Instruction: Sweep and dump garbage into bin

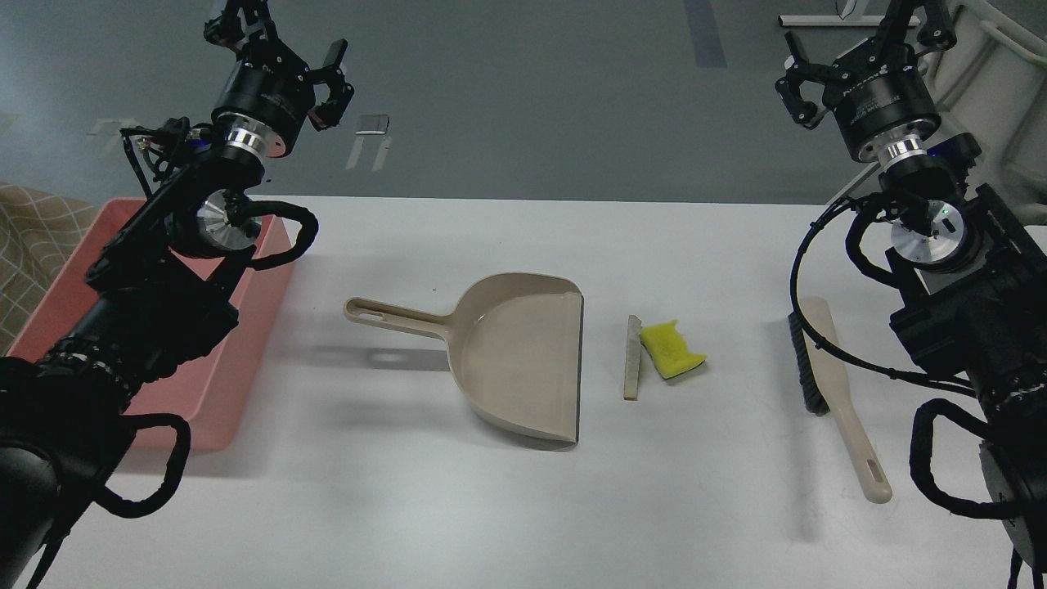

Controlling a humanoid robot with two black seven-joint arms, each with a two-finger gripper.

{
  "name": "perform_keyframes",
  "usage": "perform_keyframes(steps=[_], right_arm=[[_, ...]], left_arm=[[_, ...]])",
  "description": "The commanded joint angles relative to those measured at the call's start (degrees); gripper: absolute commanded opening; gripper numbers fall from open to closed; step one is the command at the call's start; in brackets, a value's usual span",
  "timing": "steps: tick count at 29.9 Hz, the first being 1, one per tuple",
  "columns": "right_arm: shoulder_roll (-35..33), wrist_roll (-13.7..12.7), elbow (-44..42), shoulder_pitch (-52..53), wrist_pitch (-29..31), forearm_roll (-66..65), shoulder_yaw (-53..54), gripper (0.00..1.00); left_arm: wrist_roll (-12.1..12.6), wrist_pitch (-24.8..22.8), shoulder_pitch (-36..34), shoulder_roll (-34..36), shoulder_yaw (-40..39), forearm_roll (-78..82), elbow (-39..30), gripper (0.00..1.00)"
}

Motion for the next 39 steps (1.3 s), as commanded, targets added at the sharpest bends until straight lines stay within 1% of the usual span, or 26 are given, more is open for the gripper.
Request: perform_keyframes(steps=[1, 6, 10, 14, 22, 25, 32, 39], right_arm=[[-0.37, 0.05, 0.07, -0.15, -0.01, 0.0, 0.11, 1.0], [-0.55, 0.05, -0.11, -0.42, -0.01, -0.09, 0.2, 1.0], [-1.25, 0.05, -0.19, -0.68, -0.01, -0.09, 0.28, 1.0], [-1.34, 0.14, -0.11, -0.77, -0.01, -0.09, 0.29, 1.0], [-1.78, 0.14, -0.02, -0.68, -0.01, 0.0, 0.29, 1.0], [-1.78, 0.14, -0.02, -0.77, -0.01, 0.0, 0.29, 1.0], [-1.78, 0.14, 0.24, -0.68, -0.01, 0.0, 0.29, 1.0], [-1.78, 0.23, 0.33, -0.68, -0.01, 0.0, 0.29, 1.0]], left_arm=[[0.01, 0.23, 0.12, 0.09, 0.06, 0.05, 0.0, 0.98], [-0.26, 0.23, 0.12, 0.01, 1.9, -0.03, 0.0, 0.98], [-0.17, 0.05, 0.04, -0.08, 1.99, -0.03, -0.09, 0.98], [-0.61, 0.14, 0.04, -0.26, 1.9, -0.47, -0.09, 0.98], [-0.52, -0.3, -0.31, -0.17, 1.73, -0.83, 0.0, 0.98], [-0.08, -0.65, -0.49, 0.18, 1.38, -0.91, 0.0, 0.98], [-0.61, -0.04, -0.67, 0.01, 0.85, -1.0, 0.0, 0.98], [-0.08, -0.83, -0.58, -0.08, 1.73, -0.83, -0.18, 0.98]])
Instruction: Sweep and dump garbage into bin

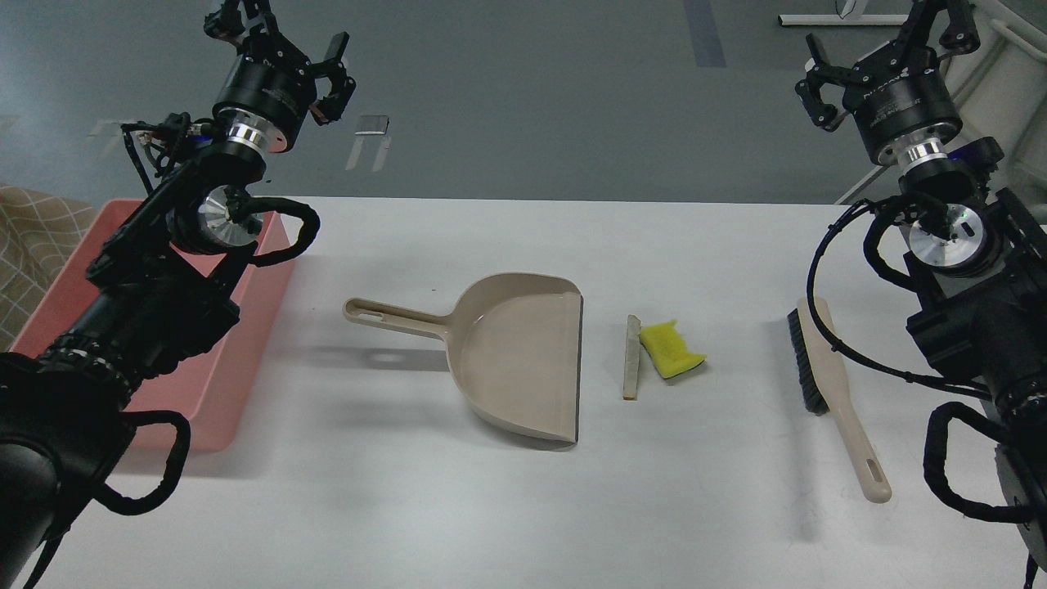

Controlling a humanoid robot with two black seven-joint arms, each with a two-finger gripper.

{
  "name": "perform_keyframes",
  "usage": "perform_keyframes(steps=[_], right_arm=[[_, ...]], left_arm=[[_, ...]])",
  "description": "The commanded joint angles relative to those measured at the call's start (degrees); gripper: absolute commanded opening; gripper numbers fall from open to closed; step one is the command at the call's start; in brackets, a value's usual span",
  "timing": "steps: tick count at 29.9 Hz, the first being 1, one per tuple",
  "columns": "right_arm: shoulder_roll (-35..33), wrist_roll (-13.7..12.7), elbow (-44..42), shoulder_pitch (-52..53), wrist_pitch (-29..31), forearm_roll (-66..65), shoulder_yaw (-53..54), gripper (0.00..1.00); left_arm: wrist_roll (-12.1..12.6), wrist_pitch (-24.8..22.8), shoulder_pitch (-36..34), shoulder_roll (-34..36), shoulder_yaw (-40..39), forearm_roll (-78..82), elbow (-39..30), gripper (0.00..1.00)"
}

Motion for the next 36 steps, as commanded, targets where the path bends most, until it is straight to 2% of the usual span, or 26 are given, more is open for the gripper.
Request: perform_keyframes(steps=[1, 9, 14, 19, 22, 25, 26, 28, 29, 31, 34, 36], right_arm=[[-0.16, 0.01, 0.09, 0.01, 0.0, 0.01, 0.0, 1.0], [-0.43, 0.28, 0.01, -0.08, 0.0, -0.07, 0.0, 1.0], [-0.61, 0.36, 0.09, -0.52, 0.0, -0.07, 0.0, 1.0], [-0.78, 0.45, 0.01, -0.52, 0.0, -0.07, 0.17, 1.0], [-1.31, 0.45, 0.01, -0.52, 0.0, -0.07, 0.17, 1.0], [-2.27, 0.45, 0.01, -0.6, 0.0, -0.07, 0.17, 1.0], [-2.62, 0.45, 0.01, -0.69, 0.0, 0.01, 0.17, 1.0], [-2.72, 0.54, 0.01, -0.96, 0.0, 0.01, 0.17, 1.0], [-2.8, 0.54, 0.01, -0.96, 0.0, 0.01, 0.17, 1.0], [-2.8, 0.54, 0.01, -1.04, 0.0, -0.07, 0.17, 1.0], [-2.72, 0.54, 0.27, -1.31, 0.0, 0.01, 0.17, 1.0], [-2.8, 0.54, 0.36, -1.4, 0.0, 0.01, 0.17, 1.0]], left_arm=[[0.27, -0.82, 0.35, 0.16, 0.43, 0.25, -0.61, 0.98], [0.27, -3.11, 0.88, -0.01, 0.0, 0.08, -1.49, 0.96], [0.27, -2.67, 1.4, 0.43, 0.7, 0.08, -7.11, 0.93], [0.27, -2.49, 6.14, 1.3, 1.05, 0.96, -10.98, 0.93], [0.18, -2.41, 10.27, 4.29, 1.22, 0.96, -15.45, 0.93], [0.27, -1.19, 15.54, 8.41, 1.22, 0.87, -25.18, 0.91], [0.79, 0.65, 16.95, 10.16, 1.48, 0.96, -29.92, 0.91], [1.93, 2.86, 17.92, 12.02, 2.53, 1.04, -34.17, 0.91], [3.94, 4.52, 18.28, 13.94, 4.54, 1.05, -37.15, 0.91], [5.97, 5.85, 18.37, 16.76, 8.4, 1.13, -39.97, 0.91], [5.89, 6.03, 18.98, 21.68, 13.6, 4.45, -43.75, 0.88], [5.45, 6.03, 19.51, 23.45, 14.4, 7.45, -45.78, 0.86]])
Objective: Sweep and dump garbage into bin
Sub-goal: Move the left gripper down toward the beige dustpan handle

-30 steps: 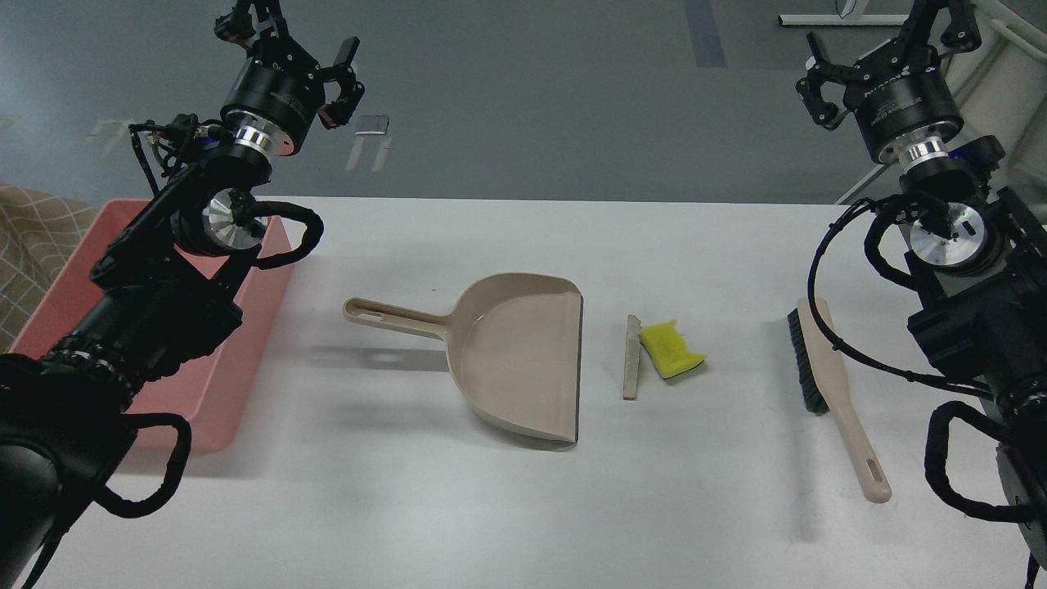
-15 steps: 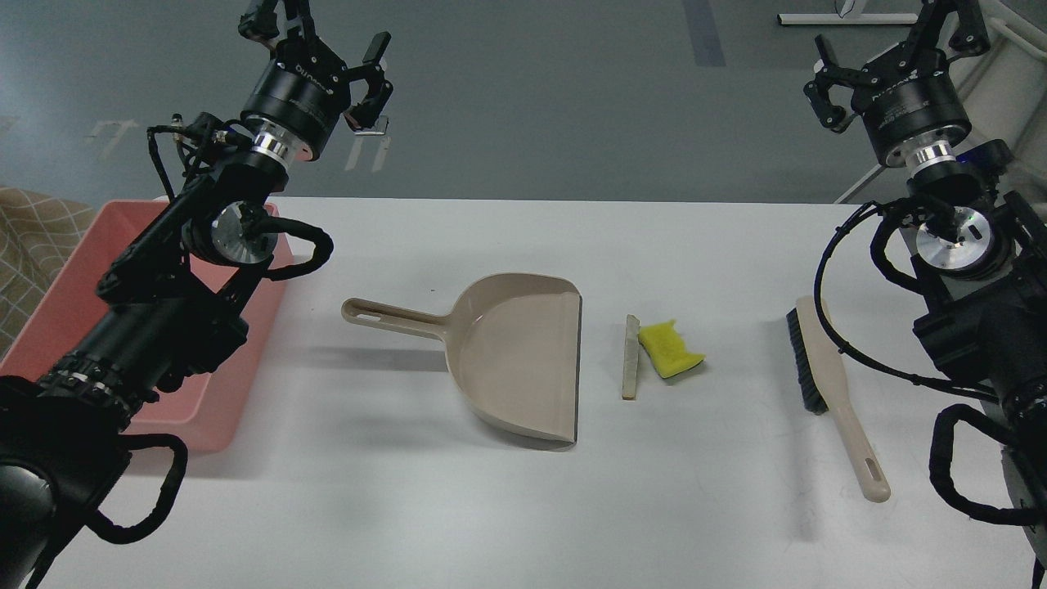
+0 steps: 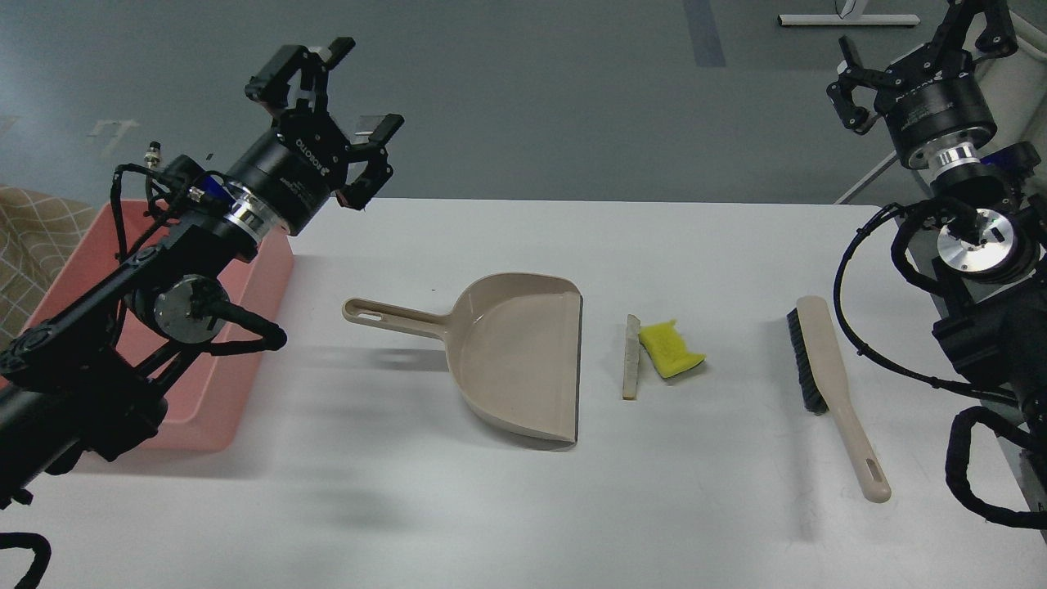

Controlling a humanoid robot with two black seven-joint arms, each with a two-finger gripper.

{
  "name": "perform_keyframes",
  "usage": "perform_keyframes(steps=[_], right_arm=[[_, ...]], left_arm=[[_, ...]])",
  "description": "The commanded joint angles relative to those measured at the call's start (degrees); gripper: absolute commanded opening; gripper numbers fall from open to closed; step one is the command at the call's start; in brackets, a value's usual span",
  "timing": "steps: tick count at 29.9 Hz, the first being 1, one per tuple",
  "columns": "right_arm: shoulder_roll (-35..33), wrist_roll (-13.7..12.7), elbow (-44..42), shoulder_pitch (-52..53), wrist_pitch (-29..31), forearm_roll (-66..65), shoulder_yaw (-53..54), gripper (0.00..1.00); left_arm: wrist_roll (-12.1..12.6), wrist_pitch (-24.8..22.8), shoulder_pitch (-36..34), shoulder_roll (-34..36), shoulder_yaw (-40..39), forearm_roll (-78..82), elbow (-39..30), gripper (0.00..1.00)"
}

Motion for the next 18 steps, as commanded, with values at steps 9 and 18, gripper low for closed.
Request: perform_keyframes(steps=[9, 18], right_arm=[[-1.98, 0.0, 0.69, -0.84, 0.0, 0.02, -0.01, 1.0], [-3.48, 0.0, 3.68, -3.74, 0.0, 0.02, 0.08, 1.0]], left_arm=[[-1.09, 3.97, 8.83, 9.16, 2.52, 17.83, -12.93, 0.65], [-1.09, 8.81, 22.46, 12.95, 2.43, 23.47, -15.76, 0.66]])
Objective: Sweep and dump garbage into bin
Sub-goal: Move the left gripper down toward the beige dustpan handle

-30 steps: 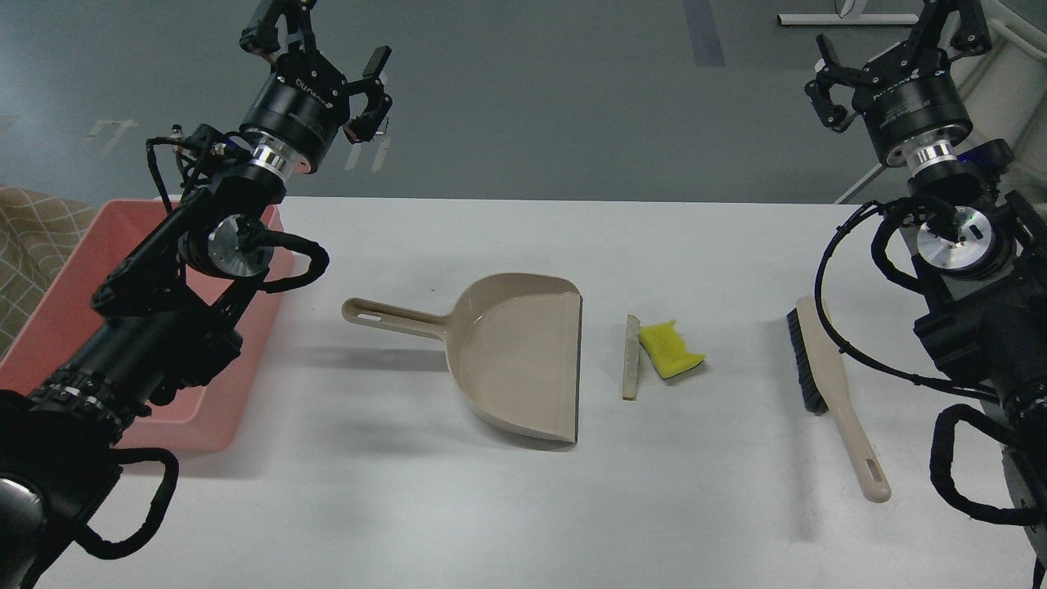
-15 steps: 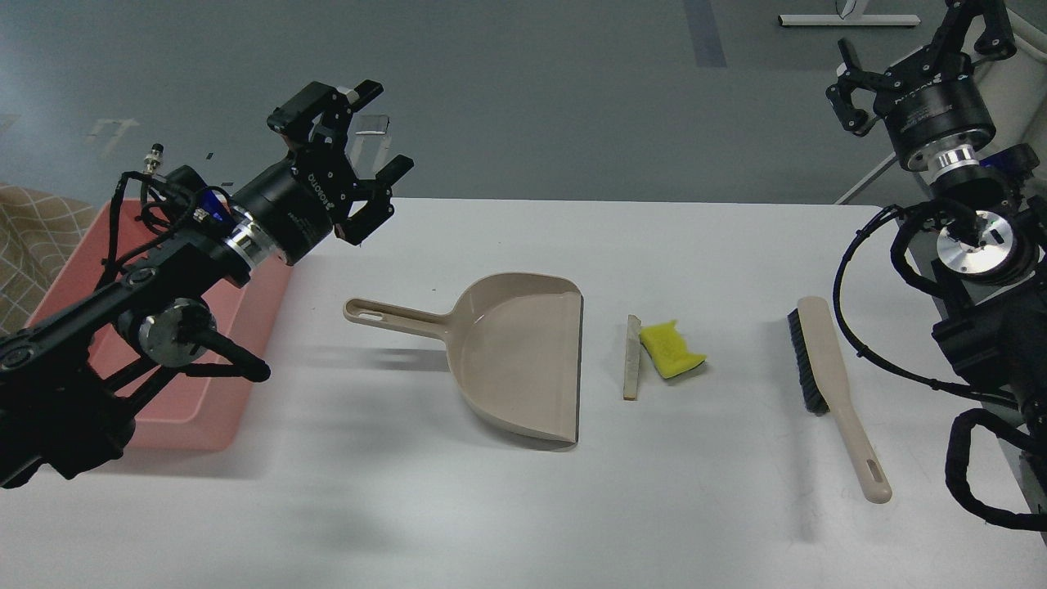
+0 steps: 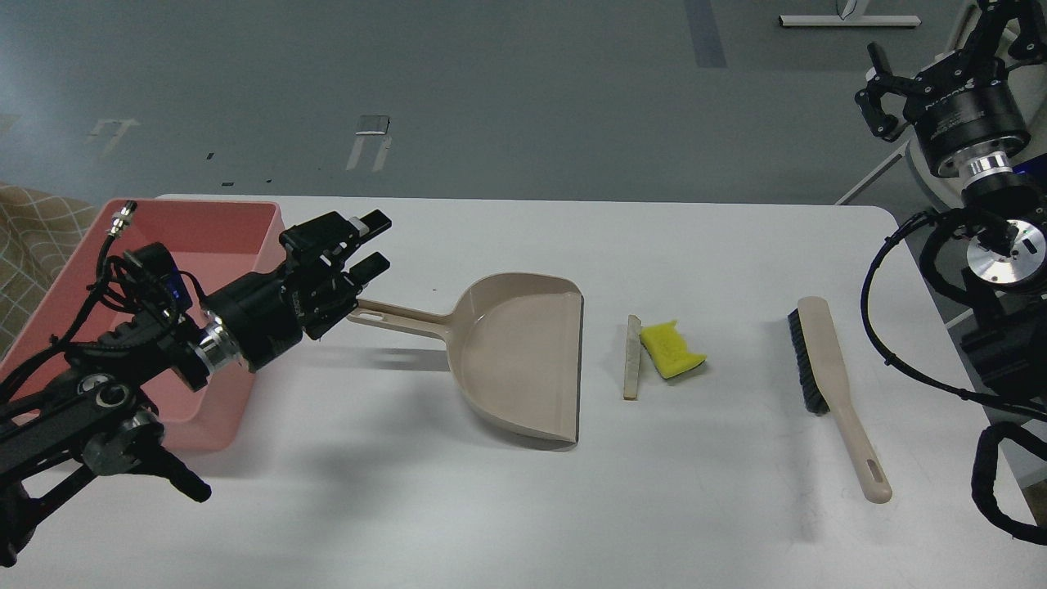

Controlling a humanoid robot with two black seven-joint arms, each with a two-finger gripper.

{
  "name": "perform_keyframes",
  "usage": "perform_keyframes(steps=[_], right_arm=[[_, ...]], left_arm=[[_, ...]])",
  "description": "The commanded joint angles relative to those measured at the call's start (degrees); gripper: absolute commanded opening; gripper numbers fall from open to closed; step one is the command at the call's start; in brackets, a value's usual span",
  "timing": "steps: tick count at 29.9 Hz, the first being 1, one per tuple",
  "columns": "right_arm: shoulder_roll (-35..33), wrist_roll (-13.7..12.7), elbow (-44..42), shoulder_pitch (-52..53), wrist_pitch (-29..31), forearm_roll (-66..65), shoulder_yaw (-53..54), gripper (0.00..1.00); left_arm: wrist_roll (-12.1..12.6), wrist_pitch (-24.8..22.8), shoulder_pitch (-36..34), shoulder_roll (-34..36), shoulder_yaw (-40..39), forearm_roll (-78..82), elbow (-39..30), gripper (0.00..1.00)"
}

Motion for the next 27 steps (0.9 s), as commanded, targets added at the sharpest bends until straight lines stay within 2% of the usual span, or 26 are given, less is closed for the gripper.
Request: perform_keyframes(steps=[1, 10, 14, 19, 27], right_arm=[[0.02, 0.0, 0.36, -0.56, 0.0, -0.01, 0.1, 1.0], [0.02, -0.09, 0.98, -0.04, 0.0, -0.01, 0.1, 1.0], [0.02, -0.09, 0.98, -0.03, 0.0, -0.01, 0.1, 1.0], [-0.07, -0.09, 0.89, -0.3, 0.0, -0.01, 0.1, 1.0], [-0.07, 0.0, 0.98, -0.3, 0.0, -0.01, 0.1, 1.0]], left_arm=[[0.01, 1.33, 3.6, -0.06, -0.07, 0.56, -0.04, 0.65], [0.63, 1.78, 5.54, -1.37, 0.19, 0.56, 1.62, 0.66], [0.71, 1.78, 5.28, -3.91, 1.68, 0.56, 5.66, 0.67], [0.63, 1.78, 4.84, -5.94, 1.78, 0.48, 6.81, 0.66], [0.8, 1.6, 1.85, -11.39, 1.95, 0.3, 14.63, 0.67]])
